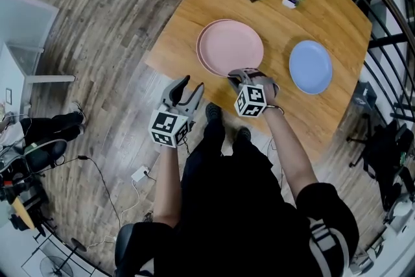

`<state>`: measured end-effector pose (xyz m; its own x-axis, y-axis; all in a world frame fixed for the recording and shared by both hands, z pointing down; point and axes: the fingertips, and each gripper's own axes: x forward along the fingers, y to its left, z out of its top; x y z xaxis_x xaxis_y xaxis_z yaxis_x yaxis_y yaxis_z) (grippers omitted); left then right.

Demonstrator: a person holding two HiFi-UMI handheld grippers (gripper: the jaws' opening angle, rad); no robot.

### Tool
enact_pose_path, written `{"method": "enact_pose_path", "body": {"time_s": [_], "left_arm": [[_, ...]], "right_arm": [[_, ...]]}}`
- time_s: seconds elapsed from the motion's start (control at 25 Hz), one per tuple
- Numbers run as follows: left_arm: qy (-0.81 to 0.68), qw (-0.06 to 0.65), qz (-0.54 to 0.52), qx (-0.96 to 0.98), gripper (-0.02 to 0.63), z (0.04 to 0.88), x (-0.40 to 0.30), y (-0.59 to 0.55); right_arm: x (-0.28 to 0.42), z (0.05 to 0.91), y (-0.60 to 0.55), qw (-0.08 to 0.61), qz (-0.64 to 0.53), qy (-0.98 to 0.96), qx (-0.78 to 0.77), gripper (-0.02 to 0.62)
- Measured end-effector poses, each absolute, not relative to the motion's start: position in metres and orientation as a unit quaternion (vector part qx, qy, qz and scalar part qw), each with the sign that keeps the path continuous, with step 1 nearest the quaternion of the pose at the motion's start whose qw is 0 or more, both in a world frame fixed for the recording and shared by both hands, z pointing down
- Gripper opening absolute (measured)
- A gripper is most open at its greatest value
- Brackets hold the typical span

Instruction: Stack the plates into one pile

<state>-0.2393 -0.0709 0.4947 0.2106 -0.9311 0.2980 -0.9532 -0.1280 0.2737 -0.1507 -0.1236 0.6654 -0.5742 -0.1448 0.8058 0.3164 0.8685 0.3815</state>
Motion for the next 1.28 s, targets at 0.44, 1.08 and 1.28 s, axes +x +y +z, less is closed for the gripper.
{"method": "enact_pose_path", "body": {"time_s": [0.44, 1.08, 1.28], "left_arm": [[-0.625, 0.205, 0.034, 0.752, 0.195, 0.500, -0.264, -0.075], [-0.603, 0.205, 0.037, 0.770, 0.195, 0.502, -0.276, -0.094], [-0.598, 0.203, 0.033, 0.775, 0.195, 0.502, -0.279, -0.097]], "right_arm": [[-0.169, 0.680, -0.122, 0.466, -0.240, -0.850, -0.054, 0.028], [-0.171, 0.697, -0.133, 0.491, -0.217, -0.843, -0.036, 0.083], [-0.171, 0.698, -0.130, 0.491, -0.206, -0.846, -0.032, 0.126]]}}
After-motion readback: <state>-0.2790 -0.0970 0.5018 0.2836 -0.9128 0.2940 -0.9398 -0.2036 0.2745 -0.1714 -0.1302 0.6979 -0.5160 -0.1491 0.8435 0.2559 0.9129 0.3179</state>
